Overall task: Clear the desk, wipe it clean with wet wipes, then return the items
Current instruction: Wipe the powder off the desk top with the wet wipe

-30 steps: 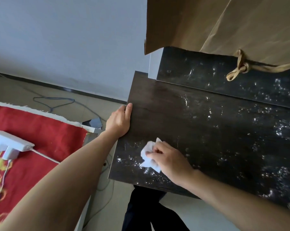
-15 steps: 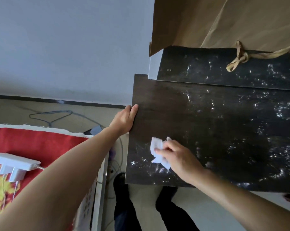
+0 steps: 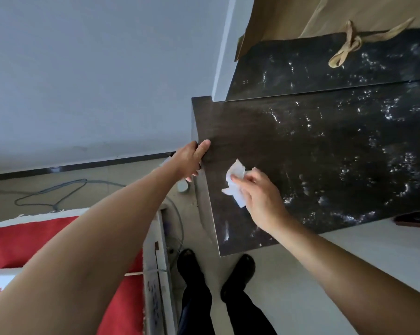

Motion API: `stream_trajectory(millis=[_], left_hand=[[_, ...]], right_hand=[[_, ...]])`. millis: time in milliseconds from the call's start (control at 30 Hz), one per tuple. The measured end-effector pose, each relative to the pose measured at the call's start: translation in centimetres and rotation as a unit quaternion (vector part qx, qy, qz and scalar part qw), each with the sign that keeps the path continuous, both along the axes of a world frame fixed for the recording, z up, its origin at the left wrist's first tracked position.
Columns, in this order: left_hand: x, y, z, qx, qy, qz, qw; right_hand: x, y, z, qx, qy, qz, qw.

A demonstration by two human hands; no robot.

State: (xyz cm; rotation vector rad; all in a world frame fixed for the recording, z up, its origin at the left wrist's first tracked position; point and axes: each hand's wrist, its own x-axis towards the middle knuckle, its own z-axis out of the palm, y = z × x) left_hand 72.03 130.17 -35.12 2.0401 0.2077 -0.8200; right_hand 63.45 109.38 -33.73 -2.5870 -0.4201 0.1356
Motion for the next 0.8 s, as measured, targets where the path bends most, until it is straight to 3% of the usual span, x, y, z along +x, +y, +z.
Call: stream_trajectory(millis=[67,267,433,600,800], left_hand=[[0.0,0.0,-0.2,-0.008,0.001,0.002,1.000],[0.0,0.0,0.0,-0.020,0.011,-0.002,1.000],[-0.2,-0.5,-0.3,0.005,-0.011,0.005,1.000],[-0.4,-0.8,-0.2,-0.009,-0.012,0.029,0.999],[-0.7,-1.5,-0.1,-0.007,0.008,0.062,0.998]], right_hand=[[1.0,2.0,-0.2,0.001,-0.014,-0.037,0.999],[-10.2,1.2,1.9,0.042,0.055,0.139,0.988],[-5.5,2.2,0.4,0.003,-0.013,-0.044,0.999],[-12.3,4.0,0.4,0.012,0.017,0.031,0.999],[-12.9,-4.7,0.3,-0.032,-0.015,-0.157,0.987]])
